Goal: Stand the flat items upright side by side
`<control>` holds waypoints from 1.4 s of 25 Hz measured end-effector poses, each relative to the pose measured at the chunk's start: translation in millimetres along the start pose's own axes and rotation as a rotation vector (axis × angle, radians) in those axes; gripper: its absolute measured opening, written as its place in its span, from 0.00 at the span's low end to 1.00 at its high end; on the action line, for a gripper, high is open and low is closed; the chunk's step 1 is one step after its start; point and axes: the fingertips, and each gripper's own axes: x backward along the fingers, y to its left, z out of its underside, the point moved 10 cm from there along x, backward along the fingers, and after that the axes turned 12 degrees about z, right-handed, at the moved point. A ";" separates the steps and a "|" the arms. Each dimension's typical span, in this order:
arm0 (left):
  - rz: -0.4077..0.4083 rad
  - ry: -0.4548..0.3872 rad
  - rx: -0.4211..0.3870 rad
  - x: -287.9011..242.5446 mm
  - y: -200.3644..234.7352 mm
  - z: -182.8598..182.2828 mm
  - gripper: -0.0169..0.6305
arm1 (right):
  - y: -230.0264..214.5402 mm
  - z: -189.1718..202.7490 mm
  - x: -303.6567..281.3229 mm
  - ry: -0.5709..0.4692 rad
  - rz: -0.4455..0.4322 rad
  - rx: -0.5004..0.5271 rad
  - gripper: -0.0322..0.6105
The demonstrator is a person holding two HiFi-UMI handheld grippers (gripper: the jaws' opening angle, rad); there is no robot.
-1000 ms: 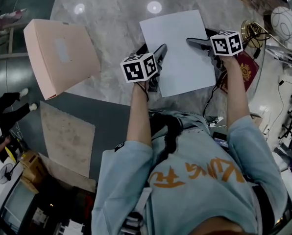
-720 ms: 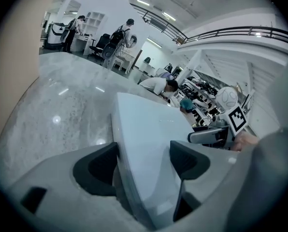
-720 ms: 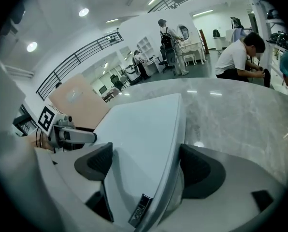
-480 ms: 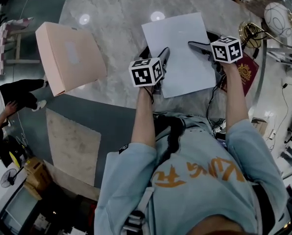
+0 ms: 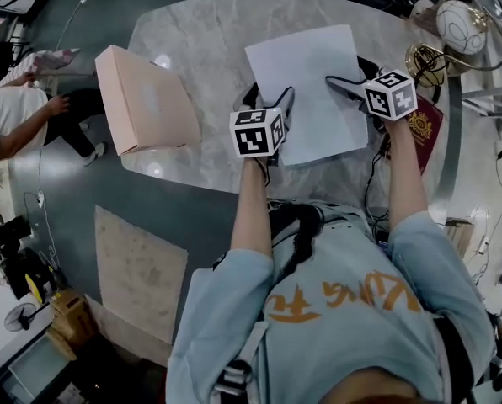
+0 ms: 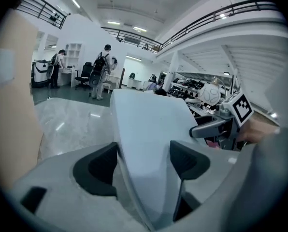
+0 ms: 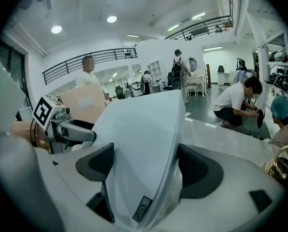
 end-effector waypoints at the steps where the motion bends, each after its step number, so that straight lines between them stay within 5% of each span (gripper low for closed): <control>1: -0.002 -0.005 -0.018 3.0 -2.5 -2.1 0.58 | 2.3 -1.7 4.5 -0.013 0.009 0.008 0.70; 19: -0.038 -0.126 -0.357 42.3 -35.3 -36.4 0.58 | 32.6 -23.3 72.8 -0.301 0.179 0.115 0.60; 35: -0.009 -0.251 -0.417 70.5 -52.3 -5.6 0.57 | 66.2 12.0 113.4 -0.406 0.259 0.137 0.57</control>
